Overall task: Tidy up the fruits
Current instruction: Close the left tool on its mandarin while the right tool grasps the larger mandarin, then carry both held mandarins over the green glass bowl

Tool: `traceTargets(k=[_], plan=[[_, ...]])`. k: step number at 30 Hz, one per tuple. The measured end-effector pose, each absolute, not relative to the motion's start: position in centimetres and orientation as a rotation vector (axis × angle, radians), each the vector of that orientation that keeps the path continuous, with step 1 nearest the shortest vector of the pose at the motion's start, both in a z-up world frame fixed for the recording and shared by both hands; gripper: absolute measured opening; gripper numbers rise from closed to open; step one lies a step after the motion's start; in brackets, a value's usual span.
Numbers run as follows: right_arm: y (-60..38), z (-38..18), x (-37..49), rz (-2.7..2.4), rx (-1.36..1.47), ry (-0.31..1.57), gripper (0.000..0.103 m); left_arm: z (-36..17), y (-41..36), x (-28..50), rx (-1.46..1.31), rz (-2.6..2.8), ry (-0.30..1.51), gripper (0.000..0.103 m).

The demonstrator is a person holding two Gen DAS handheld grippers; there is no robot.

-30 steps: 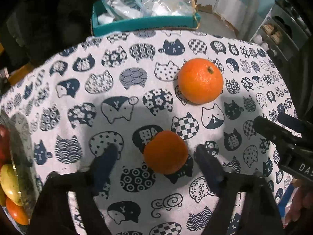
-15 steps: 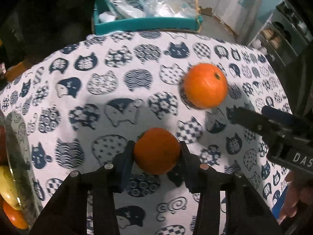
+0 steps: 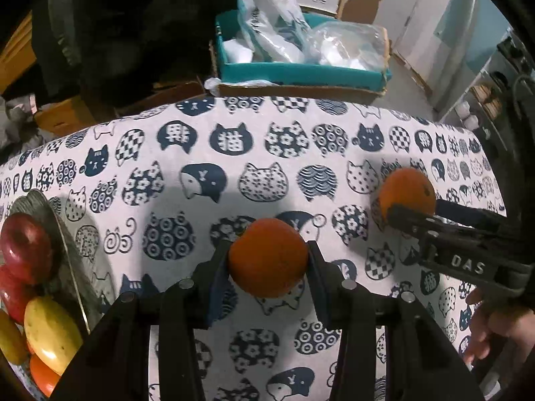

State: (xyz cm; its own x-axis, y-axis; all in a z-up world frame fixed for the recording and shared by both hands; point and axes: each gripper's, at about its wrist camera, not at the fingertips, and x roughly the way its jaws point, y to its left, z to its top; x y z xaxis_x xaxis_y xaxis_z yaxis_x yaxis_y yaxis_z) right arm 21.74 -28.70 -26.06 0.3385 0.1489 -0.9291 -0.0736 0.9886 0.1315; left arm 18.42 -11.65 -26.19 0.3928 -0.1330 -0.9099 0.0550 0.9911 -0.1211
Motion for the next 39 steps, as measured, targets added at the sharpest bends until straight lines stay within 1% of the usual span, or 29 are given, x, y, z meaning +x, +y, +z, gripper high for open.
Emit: traceTargets(k=[4, 6, 8, 9, 15, 21, 32, 39], plan=[[-28.4, -26.7, 22.4, 0.145, 0.068, 1.221, 0.086, -26.0, -10.8, 18.5, -0.092, -0.113, 1.16, 0.045], [-28.2, -27.1, 22.5, 0.139, 0.06, 1.23, 0.082, -25.9, -10.6, 18.5, -0.1, -0.112, 1.157, 0.045], [-28.0, -27.4, 22.6, 0.151, 0.064, 1.238, 0.069, -25.7, -10.4, 18.4, -0.104, -0.111, 1.154, 0.045], [-27.9, -27.5, 22.6, 0.157, 0.065, 1.236, 0.066, -25.5, -10.3, 18.4, -0.107, -0.111, 1.15, 0.045], [-27.0, -27.2, 21.8, 0.133, -0.005, 1.19, 0.064, -24.5, -9.6, 18.0, -0.115, -0.108, 1.127, 0.045], [-27.1, -26.1, 20.2, 0.132, -0.001, 1.157, 0.064, -23.3, -9.0, 17.2, -0.12, -0.098, 1.1, 0.045], [-26.3, -21.0, 16.4, 0.146, -0.035, 1.061, 0.064, -20.2, -8.7, 14.2, -0.111, -0.114, 1.049, 0.045], [-26.2, -17.4, 14.2, 0.146, -0.037, 1.001, 0.064, -16.9, -8.8, 12.0, -0.093, -0.127, 0.983, 0.045]])
